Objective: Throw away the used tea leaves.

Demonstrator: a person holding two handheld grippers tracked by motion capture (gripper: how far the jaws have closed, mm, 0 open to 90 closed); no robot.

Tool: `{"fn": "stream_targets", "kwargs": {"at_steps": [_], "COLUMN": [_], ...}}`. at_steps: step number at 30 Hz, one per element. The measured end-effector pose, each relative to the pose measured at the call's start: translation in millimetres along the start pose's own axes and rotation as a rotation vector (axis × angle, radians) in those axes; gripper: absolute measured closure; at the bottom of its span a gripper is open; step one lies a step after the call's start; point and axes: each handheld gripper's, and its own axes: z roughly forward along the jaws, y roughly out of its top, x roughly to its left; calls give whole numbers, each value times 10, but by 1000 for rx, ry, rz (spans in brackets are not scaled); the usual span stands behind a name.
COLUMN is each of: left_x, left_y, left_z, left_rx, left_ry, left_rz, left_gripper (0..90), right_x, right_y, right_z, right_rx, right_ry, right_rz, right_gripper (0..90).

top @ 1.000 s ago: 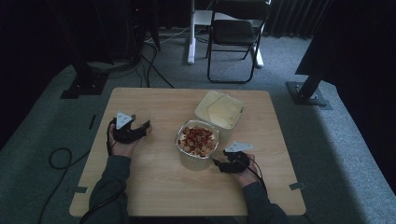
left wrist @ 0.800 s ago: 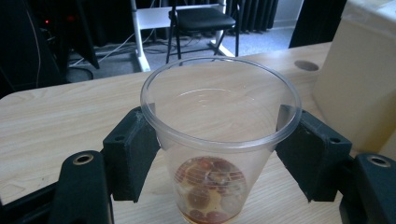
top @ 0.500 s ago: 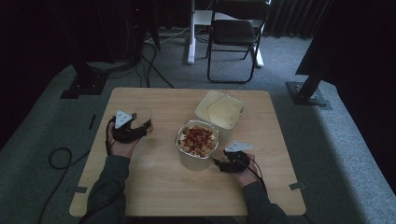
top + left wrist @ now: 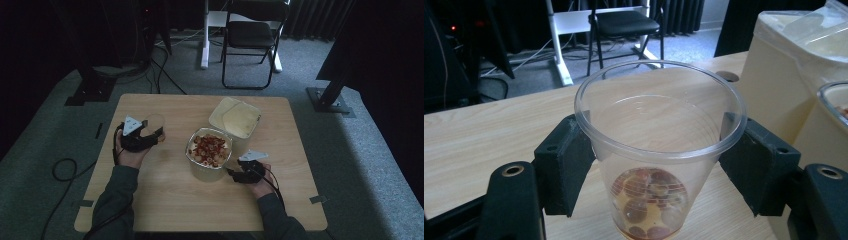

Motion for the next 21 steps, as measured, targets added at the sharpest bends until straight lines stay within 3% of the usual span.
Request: {"fn": "stream_targets", "kwargs": {"at_steps": [14,21], "left_x": [-78,-114], "left_y": [179,311], "left_z": [-6,-27], "left_rx": [7,5], "left_ry": [-1,-2], "left_rz": [25,43], "left_gripper": [310,310], "right_x": [52,54], "right_y": [82,75], "right_z": [123,112], "right_rx": [-13,-5], "right_ry": [13,15], "right_rz": [12,-5], "right_gripper": [406,386]}}
